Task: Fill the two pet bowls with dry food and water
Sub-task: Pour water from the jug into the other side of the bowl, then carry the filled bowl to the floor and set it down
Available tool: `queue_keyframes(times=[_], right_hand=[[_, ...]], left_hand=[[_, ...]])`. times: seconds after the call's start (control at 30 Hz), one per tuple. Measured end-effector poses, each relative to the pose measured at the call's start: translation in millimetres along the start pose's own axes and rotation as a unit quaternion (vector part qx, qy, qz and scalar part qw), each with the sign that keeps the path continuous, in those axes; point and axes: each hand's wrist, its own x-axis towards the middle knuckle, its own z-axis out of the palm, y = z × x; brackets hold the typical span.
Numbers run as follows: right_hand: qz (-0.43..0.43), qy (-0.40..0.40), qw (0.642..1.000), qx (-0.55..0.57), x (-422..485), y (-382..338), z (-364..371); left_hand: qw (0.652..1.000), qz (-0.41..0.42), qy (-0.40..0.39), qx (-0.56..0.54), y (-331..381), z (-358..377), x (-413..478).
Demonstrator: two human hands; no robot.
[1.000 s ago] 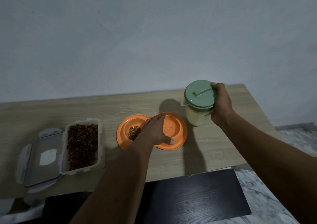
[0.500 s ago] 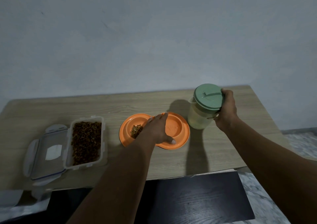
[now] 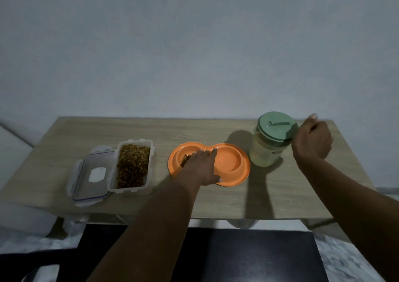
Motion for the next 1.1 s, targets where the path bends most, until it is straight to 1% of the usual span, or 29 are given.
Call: queue_keyframes(times=[0.1,0.17,0.23,0.3,0.4,0.5,0.57,0.63,0.7,0.77,0.83,0.9,0.97,1.1], right_hand=[[-0.074,0.045,0.995,0.041,0,-20,-1],[-0.139,0.072,0.985,0.068,-6,-42,-1],[-0.194,0.079,0.973,0.092,-22,-66,3],[-0.228,0.071,0.965,0.111,-40,-87,12],[-0.274,0.018,0.953,0.128,-77,-107,30],[-0.31,-0.098,0.939,0.111,-120,-114,52],[-0.319,-0.16,0.931,0.081,-145,-108,68],[-0.308,-0.212,0.927,0.044,-164,-94,81],[-0.277,-0.242,0.93,0.002,-178,-74,93],[-0.224,-0.233,0.946,-0.035,-186,-52,98],[-0.167,-0.209,0.96,-0.079,-188,-31,99],[-0.109,-0.185,0.969,-0.121,-185,-14,97],[-0.054,-0.169,0.972,-0.152,-180,0,95],[0.024,-0.159,0.971,-0.178,-166,18,94]], left_hand=[[1.0,0.001,0.017,0.005,-9,-8,-11],[0.999,0.006,0.033,0.017,-17,-17,-18],[0.999,0.007,0.048,0.023,-29,-27,-27],[0.998,0.003,0.062,0.019,-44,-36,-37],[0.997,0.002,0.081,0.019,-72,-47,-52],[0.996,-0.017,0.091,-0.008,-105,-52,-67],[0.993,-0.018,0.109,-0.033,-121,-52,-75],[0.99,-0.005,0.127,-0.057,-128,-47,-80],[0.985,-0.001,0.143,-0.096,-127,-40,-78],[0.98,-0.006,0.159,-0.121,-121,-30,-70],[0.98,-0.016,0.152,-0.126,-113,-18,-61],[0.979,-0.052,0.13,-0.146,-103,-6,-52],[0.97,-0.111,0.125,-0.176,-95,4,-42],[0.95,-0.205,0.119,-0.205,-87,14,-24]])
